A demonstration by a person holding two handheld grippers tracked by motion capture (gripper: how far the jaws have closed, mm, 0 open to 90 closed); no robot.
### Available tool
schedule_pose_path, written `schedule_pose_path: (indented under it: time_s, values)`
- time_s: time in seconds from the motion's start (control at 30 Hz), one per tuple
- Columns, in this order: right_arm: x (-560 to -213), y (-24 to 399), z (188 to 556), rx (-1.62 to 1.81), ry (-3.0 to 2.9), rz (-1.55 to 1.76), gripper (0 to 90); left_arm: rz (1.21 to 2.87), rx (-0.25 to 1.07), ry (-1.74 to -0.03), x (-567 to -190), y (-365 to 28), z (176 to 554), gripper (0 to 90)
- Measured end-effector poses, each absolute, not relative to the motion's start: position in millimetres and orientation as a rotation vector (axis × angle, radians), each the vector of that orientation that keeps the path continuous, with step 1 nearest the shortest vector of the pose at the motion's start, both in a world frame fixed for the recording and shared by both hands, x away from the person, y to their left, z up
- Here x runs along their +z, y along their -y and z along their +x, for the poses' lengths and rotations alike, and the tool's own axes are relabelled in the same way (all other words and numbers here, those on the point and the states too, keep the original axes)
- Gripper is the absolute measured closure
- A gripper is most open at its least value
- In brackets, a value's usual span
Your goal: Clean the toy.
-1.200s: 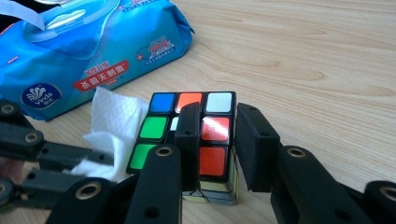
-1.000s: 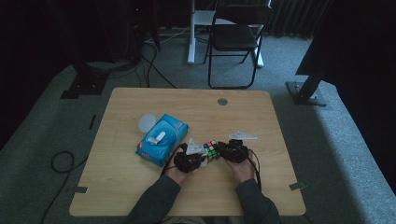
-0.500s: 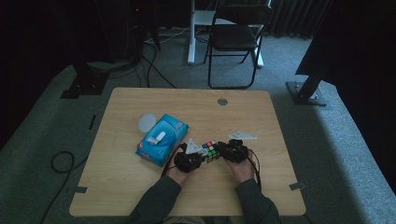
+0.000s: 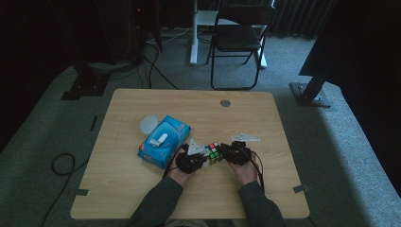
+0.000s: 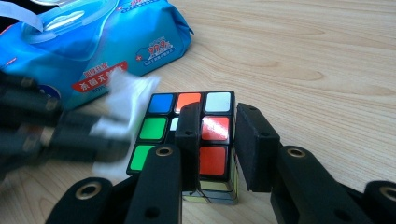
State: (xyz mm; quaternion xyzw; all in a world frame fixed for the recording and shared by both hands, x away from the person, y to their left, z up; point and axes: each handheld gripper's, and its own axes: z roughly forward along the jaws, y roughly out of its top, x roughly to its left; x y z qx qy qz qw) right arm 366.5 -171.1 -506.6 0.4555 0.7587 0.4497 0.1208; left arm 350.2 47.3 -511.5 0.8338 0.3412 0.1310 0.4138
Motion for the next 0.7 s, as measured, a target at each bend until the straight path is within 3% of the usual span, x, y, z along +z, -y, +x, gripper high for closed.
schedule_pose_path:
  time_s: [0.13, 0.47, 0.57, 0.7]
  values:
    - [-506.7, 171.0, 366.3, 1.313, -2.214, 1.333, 71.5, 2.068, 0.344, -0.905, -509.7, -54.0, 360.4, 84.3]
    - [-506.2, 168.9, 365.6, 1.301, -2.2, 1.341, 71.1, 2.083, 0.327, -0.818, -507.3, -45.3, 330.4, 84.2]
    - [-504.4, 168.9, 363.7, 1.256, -2.187, 1.329, 63.5, 2.088, 0.33, -0.809, -508.5, -43.5, 327.5, 84.2]
    - [-501.1, 178.7, 362.9, 1.26, -2.151, 1.345, 61.5, 2.091, 0.331, -0.815, -509.1, -45.3, 327.4, 84.1]
